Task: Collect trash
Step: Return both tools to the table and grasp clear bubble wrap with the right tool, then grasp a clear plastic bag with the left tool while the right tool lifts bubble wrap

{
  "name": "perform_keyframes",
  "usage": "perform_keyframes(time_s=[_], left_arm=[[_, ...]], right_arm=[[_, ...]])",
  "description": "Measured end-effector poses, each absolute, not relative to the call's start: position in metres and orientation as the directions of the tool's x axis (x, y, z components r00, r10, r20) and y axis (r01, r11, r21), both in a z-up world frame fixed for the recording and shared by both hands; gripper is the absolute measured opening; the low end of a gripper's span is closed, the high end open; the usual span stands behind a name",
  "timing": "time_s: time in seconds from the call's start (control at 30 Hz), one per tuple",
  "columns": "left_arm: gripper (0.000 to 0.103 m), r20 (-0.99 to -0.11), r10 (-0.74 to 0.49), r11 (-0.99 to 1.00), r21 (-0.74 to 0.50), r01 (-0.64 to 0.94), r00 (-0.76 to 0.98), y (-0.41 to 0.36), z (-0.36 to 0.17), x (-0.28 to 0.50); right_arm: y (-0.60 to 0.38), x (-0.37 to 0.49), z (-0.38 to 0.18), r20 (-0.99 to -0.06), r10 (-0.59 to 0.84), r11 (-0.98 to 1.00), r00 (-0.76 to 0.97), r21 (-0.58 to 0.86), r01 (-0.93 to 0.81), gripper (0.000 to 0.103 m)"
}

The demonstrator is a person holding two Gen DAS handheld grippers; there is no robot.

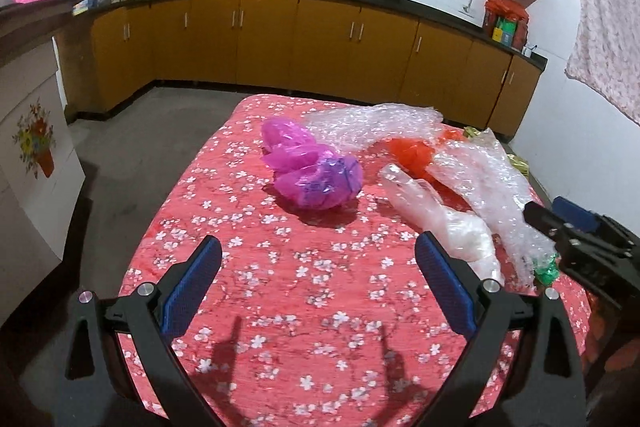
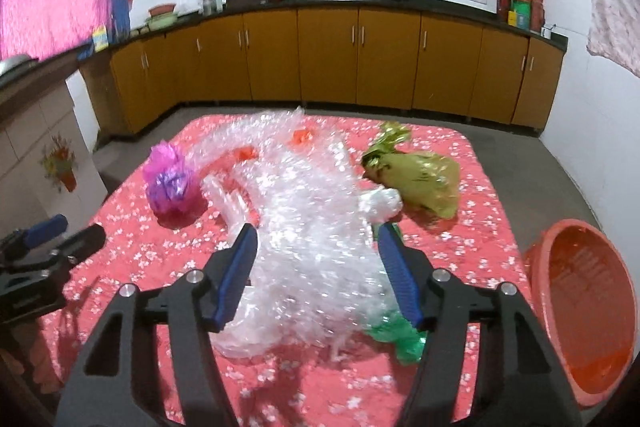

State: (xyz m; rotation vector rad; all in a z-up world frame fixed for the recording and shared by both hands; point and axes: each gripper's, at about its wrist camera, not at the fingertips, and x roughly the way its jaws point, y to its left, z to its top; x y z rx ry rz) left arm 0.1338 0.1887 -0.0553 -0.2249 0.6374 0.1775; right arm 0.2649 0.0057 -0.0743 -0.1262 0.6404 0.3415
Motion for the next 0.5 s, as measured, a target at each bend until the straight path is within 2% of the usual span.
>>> perform_keyframes(time_s=[0.03, 0.1, 0.17, 0.3, 0.5], left_arm=[[0.096, -0.607, 0.092, 0.96, -0.156, -0.232, 0.79, 0.192, -0.056, 0.134], [0.096, -0.61, 0.084, 0.958, -0.169, -0.233, 0.788, 0.197, -0.058, 0.133], [0.096, -0.611, 0.079, 0.955, -0.18, -0.235, 0.788, 0.199, -0.058, 0.133], [0.096, -0.613, 0.063, 0.953, -0.197, -0.229, 0.788, 0.201, -0.059, 0.135], [0.096, -0.618, 0.021, 0.961, -0.204, -0.186, 0.786, 0.183, -0.059, 0.144]], right_arm=[[0.008, 0.267, -0.077, -0.614, 0.267, 0.937, 0.743, -0.015, -0.349, 0.058], [0.011, 0.272, -0.084, -0.646, 0.26, 0.936, 0.717, -0.015, -0.353, 0.045], [0.009, 0.274, -0.089, -0.668, 0.277, 0.931, 0.691, 0.009, -0.365, 0.027], [0.001, 0.266, -0.085, -0.645, 0.307, 0.929, 0.699, 0.045, -0.367, 0.02], [-0.021, 0.248, -0.051, -0.555, 0.365, 0.922, 0.747, 0.107, -0.372, 0.017]])
